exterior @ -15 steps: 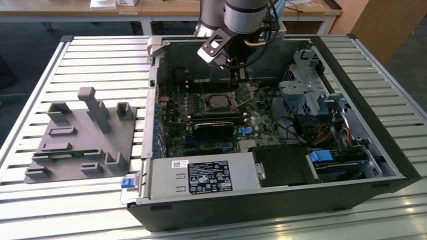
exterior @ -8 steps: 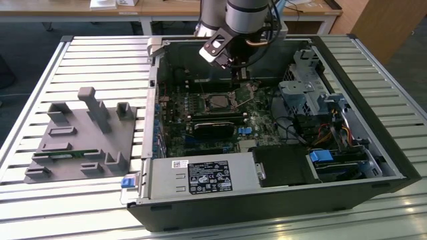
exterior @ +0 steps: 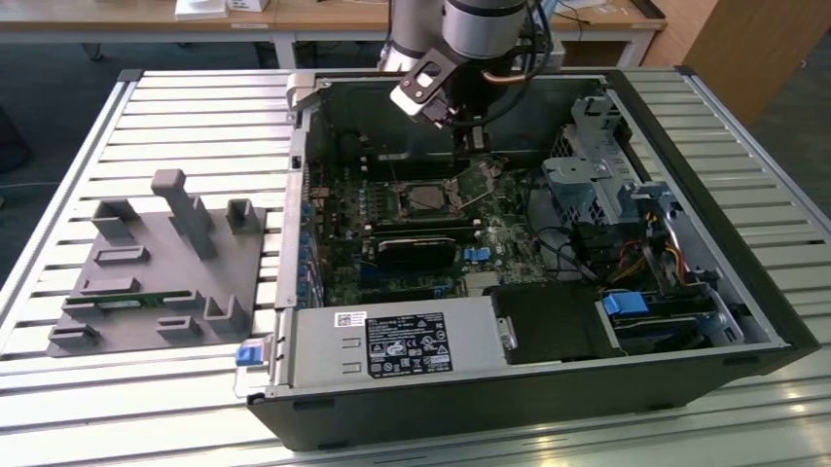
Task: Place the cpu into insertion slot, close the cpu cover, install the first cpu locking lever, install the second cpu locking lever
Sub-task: 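Close the cpu cover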
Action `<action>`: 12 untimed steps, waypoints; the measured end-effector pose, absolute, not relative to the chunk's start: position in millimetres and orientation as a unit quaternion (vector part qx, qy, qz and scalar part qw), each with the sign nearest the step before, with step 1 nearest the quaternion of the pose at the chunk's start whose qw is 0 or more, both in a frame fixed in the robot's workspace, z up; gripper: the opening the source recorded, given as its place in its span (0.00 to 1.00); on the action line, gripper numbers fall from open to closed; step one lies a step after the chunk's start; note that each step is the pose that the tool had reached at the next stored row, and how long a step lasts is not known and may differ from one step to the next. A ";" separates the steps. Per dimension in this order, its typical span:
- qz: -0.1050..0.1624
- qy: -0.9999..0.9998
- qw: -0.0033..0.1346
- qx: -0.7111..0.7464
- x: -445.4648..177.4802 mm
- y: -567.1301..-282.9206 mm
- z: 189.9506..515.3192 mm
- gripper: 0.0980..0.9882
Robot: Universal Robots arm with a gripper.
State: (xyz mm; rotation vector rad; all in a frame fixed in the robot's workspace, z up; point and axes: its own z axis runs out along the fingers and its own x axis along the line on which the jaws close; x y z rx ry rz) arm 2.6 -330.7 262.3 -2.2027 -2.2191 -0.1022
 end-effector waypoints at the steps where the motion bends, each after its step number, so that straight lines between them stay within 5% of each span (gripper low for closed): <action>1: -0.033 -0.709 0.007 -0.704 3.6 -330.7 262.4 0.01; 12: -0.033 -0.709 0.007 -0.704 8.8 -330.7 262.4 0.01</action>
